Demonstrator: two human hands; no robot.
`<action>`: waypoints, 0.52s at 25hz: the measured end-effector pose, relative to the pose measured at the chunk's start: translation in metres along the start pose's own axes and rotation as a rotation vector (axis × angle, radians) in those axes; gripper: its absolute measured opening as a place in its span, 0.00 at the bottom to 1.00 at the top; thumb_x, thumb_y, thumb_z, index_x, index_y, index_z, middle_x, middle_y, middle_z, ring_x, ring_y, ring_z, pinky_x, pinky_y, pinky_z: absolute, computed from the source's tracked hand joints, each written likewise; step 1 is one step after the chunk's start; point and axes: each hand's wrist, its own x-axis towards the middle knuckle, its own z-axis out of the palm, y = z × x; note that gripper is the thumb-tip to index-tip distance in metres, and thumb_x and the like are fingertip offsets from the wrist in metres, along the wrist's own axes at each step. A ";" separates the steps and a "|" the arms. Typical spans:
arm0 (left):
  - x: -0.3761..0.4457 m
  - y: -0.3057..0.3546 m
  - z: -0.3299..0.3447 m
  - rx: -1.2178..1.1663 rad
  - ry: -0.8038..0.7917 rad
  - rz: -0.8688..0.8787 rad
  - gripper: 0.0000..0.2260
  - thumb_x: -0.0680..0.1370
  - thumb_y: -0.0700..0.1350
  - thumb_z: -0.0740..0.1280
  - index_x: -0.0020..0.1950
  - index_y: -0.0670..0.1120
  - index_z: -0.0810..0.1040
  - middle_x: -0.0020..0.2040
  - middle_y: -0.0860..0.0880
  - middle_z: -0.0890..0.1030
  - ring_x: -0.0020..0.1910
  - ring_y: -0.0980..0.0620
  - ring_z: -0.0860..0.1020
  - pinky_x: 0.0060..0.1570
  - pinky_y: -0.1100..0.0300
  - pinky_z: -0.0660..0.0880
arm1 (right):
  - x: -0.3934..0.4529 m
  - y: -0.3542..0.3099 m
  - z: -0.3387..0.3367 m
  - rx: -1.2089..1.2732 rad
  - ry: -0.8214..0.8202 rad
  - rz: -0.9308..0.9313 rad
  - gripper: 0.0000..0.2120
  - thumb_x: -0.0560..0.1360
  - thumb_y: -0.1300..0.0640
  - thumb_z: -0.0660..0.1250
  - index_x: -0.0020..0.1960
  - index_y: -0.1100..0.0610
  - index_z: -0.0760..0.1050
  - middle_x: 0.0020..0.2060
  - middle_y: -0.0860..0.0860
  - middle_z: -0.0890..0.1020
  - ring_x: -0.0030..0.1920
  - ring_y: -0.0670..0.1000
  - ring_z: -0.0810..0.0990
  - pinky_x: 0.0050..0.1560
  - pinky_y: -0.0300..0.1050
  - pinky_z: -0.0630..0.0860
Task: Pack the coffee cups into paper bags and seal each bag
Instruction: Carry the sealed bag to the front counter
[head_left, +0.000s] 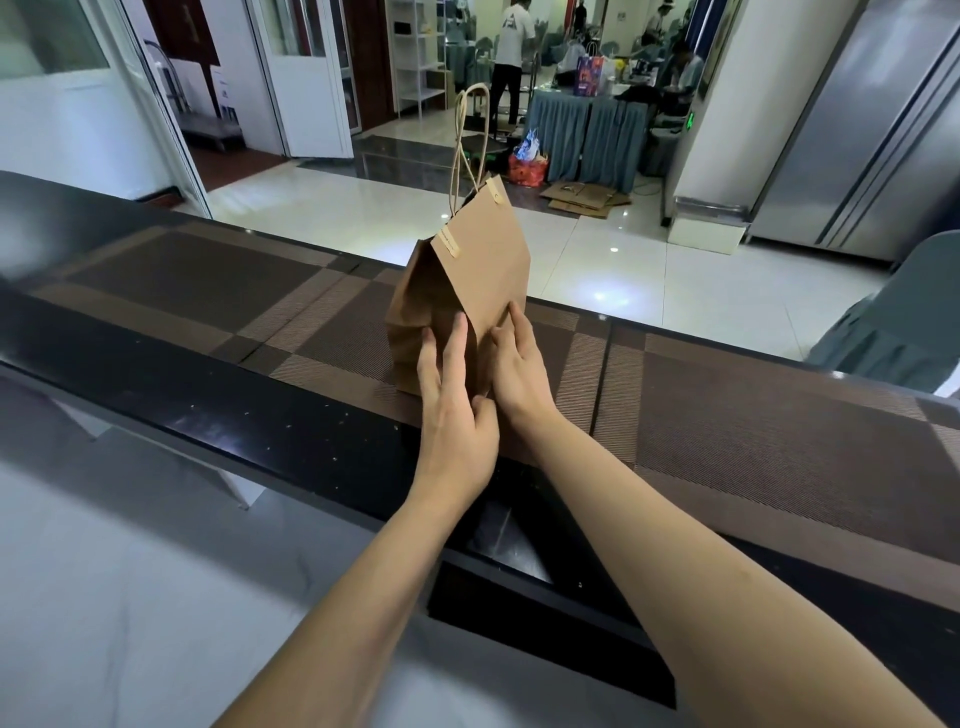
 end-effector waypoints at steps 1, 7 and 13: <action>0.000 0.000 0.000 -0.002 0.001 -0.003 0.40 0.79 0.30 0.61 0.82 0.63 0.52 0.83 0.51 0.48 0.81 0.52 0.54 0.72 0.43 0.69 | 0.000 0.001 -0.003 -0.004 0.001 0.006 0.26 0.85 0.50 0.54 0.83 0.48 0.57 0.78 0.53 0.68 0.73 0.52 0.70 0.66 0.41 0.65; -0.017 0.000 -0.008 -0.028 -0.011 -0.031 0.38 0.80 0.32 0.60 0.81 0.64 0.54 0.82 0.52 0.52 0.81 0.53 0.54 0.73 0.43 0.68 | -0.010 -0.002 -0.029 -0.042 0.014 0.014 0.25 0.85 0.50 0.52 0.82 0.50 0.60 0.80 0.47 0.65 0.78 0.50 0.63 0.64 0.37 0.59; -0.046 0.029 -0.009 -0.039 -0.087 0.002 0.35 0.80 0.34 0.60 0.80 0.63 0.56 0.79 0.55 0.59 0.77 0.56 0.62 0.74 0.54 0.66 | -0.039 -0.026 -0.070 -0.069 0.070 -0.022 0.26 0.85 0.48 0.52 0.82 0.44 0.56 0.81 0.45 0.62 0.81 0.51 0.57 0.68 0.41 0.55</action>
